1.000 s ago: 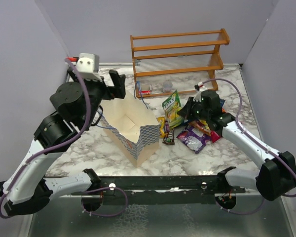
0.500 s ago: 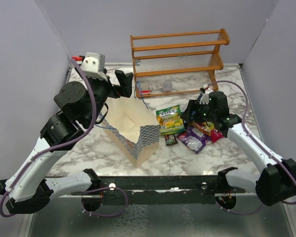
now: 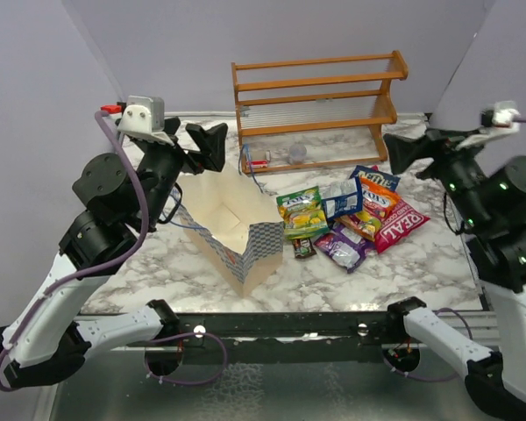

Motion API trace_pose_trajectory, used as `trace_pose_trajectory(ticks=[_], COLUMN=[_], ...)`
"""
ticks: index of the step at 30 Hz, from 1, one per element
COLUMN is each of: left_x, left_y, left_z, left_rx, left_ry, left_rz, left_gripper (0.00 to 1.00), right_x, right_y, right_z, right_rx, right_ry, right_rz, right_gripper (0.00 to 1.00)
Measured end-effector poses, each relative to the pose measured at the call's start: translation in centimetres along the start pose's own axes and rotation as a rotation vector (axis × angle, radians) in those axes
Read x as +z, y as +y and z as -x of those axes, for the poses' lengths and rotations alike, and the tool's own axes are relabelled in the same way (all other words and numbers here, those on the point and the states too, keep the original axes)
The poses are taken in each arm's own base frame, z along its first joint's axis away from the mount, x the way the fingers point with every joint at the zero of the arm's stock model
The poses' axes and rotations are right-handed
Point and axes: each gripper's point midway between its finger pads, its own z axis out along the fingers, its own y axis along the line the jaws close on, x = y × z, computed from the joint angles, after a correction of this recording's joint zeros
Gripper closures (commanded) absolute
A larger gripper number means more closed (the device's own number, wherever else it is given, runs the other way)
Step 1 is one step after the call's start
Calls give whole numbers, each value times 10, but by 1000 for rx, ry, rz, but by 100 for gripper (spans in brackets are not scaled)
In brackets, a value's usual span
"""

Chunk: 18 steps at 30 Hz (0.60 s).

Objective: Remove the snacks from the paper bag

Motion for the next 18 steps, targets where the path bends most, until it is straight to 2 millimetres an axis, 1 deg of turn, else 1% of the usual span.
trace_pose_trajectory(ticks=[1,2,3,5,6,7,8,10,11,13,15,18], left_x=[-1,-3,-5,-11,-13,-17,-20,-25,-29,-35,-40,-41], left_y=[0,1,2,5,6,8,10,13,15,18,21,23], left_z=[4,8,11,20,25,31,37,43,46,52,57,58], left_rx=[-4,-7,-9,-14,-19,-26,-33,-43,-49,-62,-70,-72], left_ry=[-13,-22,-32,-54,-66,-83,-97,-114,-124,-143,-157,-160], left_rz=[-1,-1,-2,-1,0,1,4,8,10,14,19,26], left_gripper=[1,1,1,2,2,2,3,3,3,3,4,4], right_x=[-12,-23,-39,-63,-82,-94,-110,-129,-135,-138,-134,-122], right_y=[4,7,11,18,22,25,28,32,33,34,34,34], right_z=[19,34,51,75,93,106,124,147,154,157,156,150], right_rx=[-6,-13,-23,-41,-51,-56,-66,-76,-80,-86,-89,-90], right_ry=[-55,-101,-156,-235,-295,-337,-396,-471,-492,-502,-492,-462], right_rz=[13,26,47,77,94,104,114,125,128,131,132,131], right_gripper=[1,1,1,1,1,1,1,1,1,1,1,1])
